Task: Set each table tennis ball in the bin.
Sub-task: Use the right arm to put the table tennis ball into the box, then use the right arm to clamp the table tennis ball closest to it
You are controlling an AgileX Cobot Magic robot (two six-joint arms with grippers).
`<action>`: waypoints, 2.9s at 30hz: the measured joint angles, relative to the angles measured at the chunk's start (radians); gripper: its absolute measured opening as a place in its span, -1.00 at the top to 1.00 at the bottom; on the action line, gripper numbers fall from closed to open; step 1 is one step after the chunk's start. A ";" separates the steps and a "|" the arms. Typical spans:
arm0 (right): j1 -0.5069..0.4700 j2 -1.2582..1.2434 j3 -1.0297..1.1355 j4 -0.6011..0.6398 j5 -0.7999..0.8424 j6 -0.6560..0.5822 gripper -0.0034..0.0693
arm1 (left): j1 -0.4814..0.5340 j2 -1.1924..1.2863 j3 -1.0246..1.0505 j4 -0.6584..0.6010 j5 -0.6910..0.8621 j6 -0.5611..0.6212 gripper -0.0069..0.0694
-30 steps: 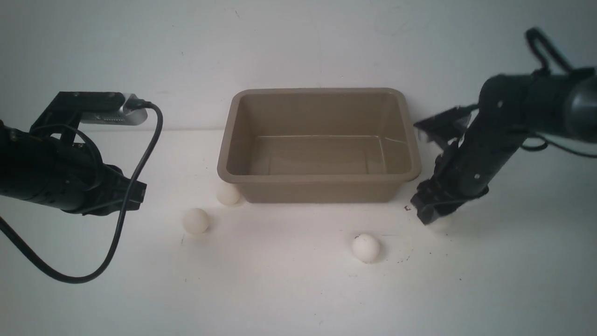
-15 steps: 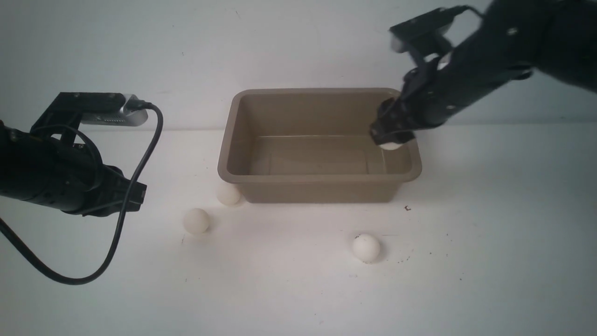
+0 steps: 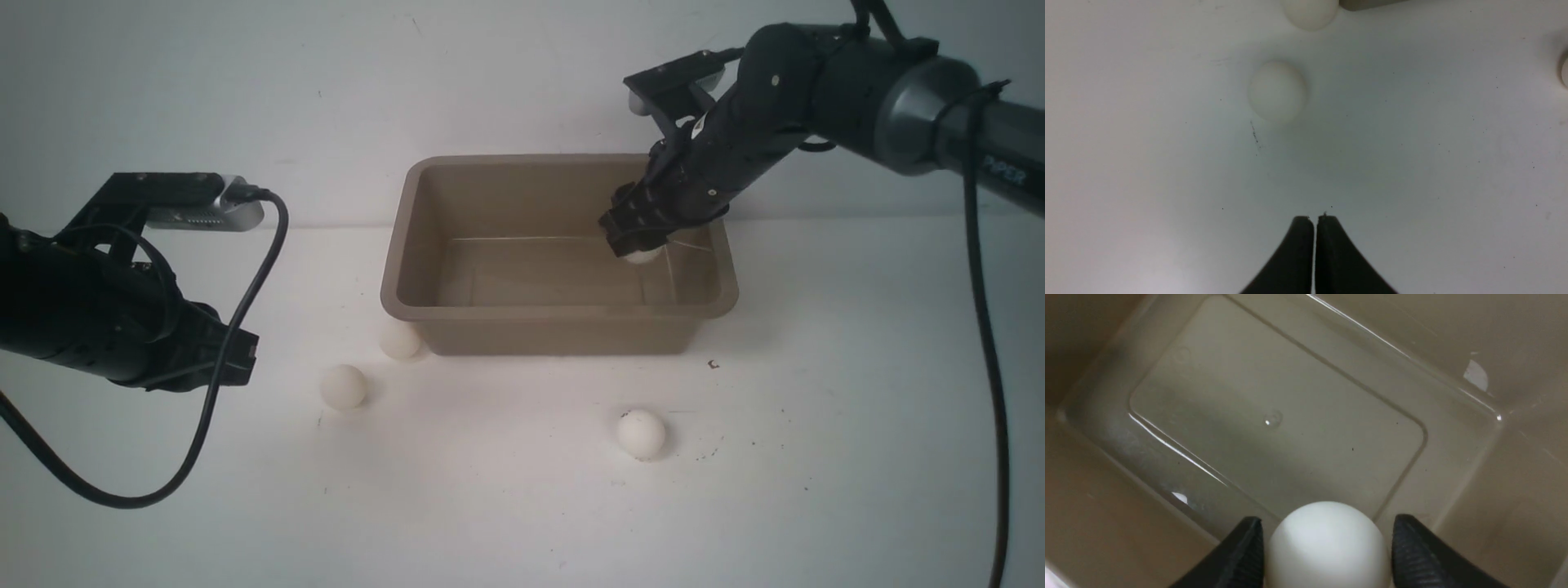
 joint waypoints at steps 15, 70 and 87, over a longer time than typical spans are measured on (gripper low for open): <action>0.006 -0.261 0.078 0.027 0.224 -0.020 -0.38 | 0.000 0.000 0.000 0.000 0.025 0.011 0.83; 0.161 -0.200 0.544 -0.024 -0.141 0.070 -0.22 | 0.000 0.000 0.000 -0.030 0.042 0.065 0.83; 0.161 -0.127 0.509 -0.095 -0.093 0.117 -0.09 | 0.000 0.000 0.000 -0.030 0.042 0.066 0.83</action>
